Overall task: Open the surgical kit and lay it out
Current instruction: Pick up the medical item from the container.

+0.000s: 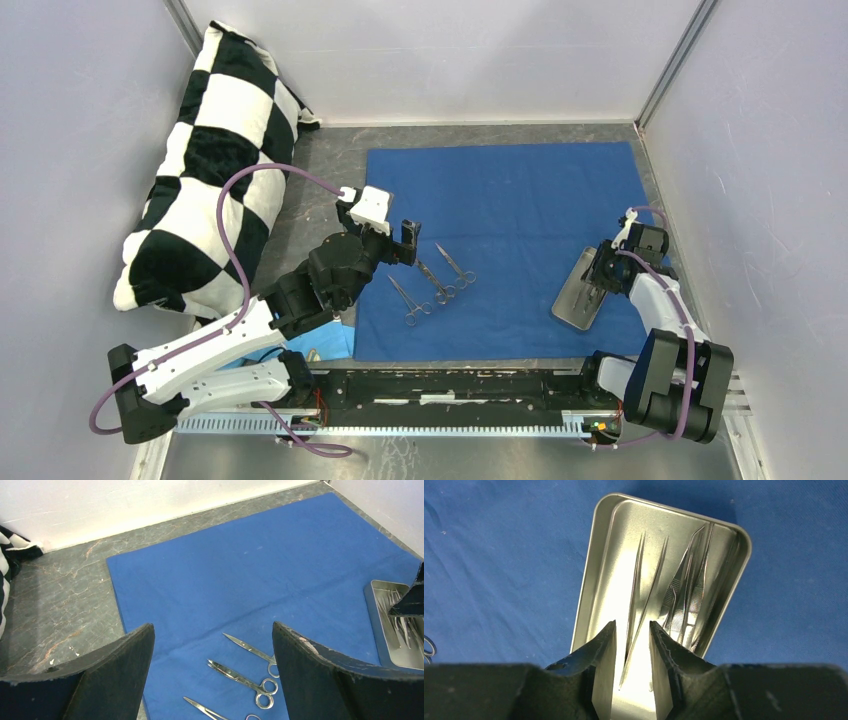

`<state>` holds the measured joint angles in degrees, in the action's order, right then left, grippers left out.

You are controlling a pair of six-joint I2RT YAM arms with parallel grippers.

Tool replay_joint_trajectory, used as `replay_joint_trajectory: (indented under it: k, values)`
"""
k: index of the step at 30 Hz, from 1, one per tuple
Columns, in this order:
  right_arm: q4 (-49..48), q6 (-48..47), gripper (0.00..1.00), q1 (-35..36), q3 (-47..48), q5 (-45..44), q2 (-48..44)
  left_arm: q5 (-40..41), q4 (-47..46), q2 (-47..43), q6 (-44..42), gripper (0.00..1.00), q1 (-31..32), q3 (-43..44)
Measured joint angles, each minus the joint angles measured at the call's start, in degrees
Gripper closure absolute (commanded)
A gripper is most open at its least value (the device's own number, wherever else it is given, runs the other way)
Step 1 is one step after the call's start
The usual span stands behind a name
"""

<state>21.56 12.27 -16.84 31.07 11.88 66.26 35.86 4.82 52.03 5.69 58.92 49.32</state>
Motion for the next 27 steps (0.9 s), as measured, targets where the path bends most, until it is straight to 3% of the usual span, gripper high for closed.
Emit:
replay_joint_trajectory:
  k: [6,10,15,25,27]
  values:
    - [-0.3,0.1,0.65,1.4,-0.3,0.0,0.6,0.0,0.0,0.0,0.0,0.07,0.0,0.0]
    - [-1.0,0.5,0.72,2.1,-1.6,-0.2,1.6,0.0,0.0,0.0,0.0,0.07,0.0,0.0]
    - [-2.2,1.0,1.00,2.2,-2.5,-0.5,1.6,0.0,0.0,0.0,0.0,0.07,0.0,0.0]
    - [4.4,1.6,1.00,2.4,-1.7,-4.0,-8.3,0.0,0.0,0.0,0.0,0.08,0.0,0.0]
    - [5.8,1.0,0.94,2.4,-0.2,-3.3,-12.2,0.0,0.0,0.0,0.0,0.07,0.0,0.0]
